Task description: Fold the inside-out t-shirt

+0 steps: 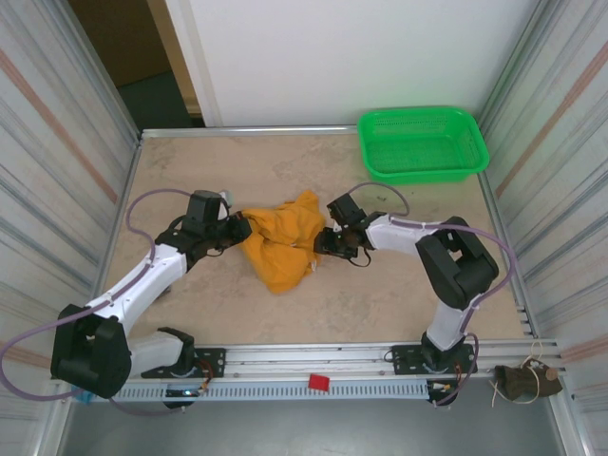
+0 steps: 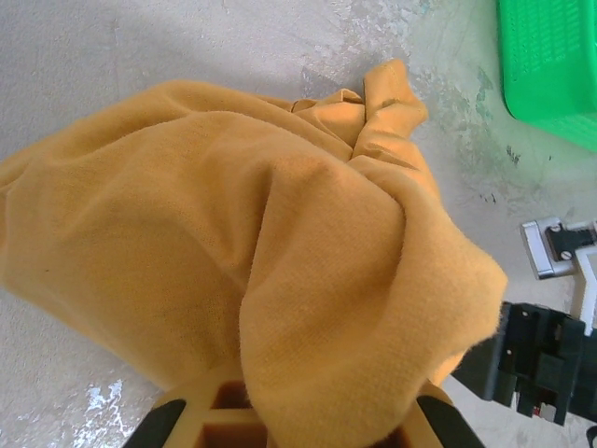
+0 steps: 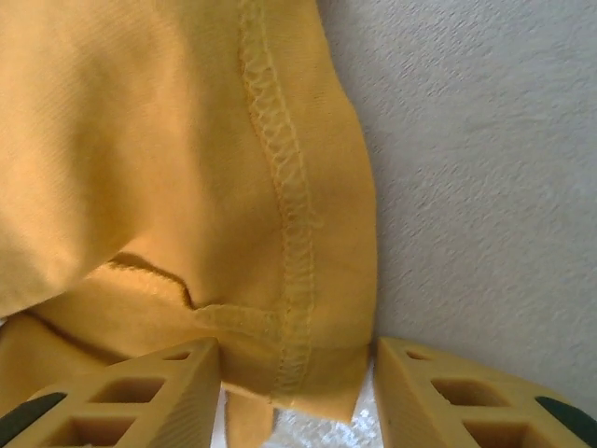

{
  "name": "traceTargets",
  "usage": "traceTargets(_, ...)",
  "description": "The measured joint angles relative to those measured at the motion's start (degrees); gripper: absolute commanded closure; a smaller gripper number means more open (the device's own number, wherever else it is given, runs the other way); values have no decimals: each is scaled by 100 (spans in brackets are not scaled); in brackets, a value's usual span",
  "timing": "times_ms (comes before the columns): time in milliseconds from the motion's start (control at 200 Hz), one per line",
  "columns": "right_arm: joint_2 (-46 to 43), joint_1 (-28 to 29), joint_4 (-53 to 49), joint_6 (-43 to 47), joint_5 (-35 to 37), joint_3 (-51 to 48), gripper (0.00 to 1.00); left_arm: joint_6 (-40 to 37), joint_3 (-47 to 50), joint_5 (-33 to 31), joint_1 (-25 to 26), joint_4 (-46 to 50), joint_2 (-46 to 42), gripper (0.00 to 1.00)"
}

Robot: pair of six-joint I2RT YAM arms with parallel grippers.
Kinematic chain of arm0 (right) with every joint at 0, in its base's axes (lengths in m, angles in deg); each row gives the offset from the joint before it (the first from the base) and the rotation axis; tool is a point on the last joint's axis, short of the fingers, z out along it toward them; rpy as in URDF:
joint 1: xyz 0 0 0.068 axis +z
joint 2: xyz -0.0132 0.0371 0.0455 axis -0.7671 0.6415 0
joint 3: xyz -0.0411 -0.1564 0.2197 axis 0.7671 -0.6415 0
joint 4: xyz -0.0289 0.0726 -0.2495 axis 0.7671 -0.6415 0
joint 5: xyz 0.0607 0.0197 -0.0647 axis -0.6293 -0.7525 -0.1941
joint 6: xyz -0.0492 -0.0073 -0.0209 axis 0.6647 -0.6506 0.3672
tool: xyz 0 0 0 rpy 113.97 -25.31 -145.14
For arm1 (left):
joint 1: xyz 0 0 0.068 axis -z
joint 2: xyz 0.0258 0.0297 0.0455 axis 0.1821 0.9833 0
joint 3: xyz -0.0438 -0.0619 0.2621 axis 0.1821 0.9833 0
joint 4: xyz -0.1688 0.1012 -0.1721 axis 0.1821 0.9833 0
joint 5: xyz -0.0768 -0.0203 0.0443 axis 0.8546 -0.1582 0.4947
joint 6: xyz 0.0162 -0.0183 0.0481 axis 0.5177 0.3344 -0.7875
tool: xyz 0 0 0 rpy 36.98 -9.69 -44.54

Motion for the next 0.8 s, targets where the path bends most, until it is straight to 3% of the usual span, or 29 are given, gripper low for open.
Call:
traceTargets(100,229,-9,184,-24,-42,149,100,-2,0,0,0,0,0,100)
traceTargets(271,223,-118,214,-15,-221,208,100,-59,-52,22,-79,63,0,100)
traceTargets(376,-313,-538,-271,39,-407,522,100,-188,-313,129,-267,236,2,100)
traceTargets(541,-1624,-1451,-901,251,-553,2463,100,-479,-1054,374,-660,417,9,100)
traceTargets(651,-2347,-1749,-1071,387,-643,3936,100,-682,-1685,601,-765,444,20,100)
traceTargets(711,-2660,-1764,-1154,459,-754,4507,100,-798,-2096,828,-761,382,37,85)
traceTargets(767,-2868,-1727,-1296,490,-855,4918,100,-892,-2452,981,-739,315,48,55)
traceTargets(802,-2935,-1729,-1349,492,-874,5130,100,-957,-2643,1025,-743,291,52,44)
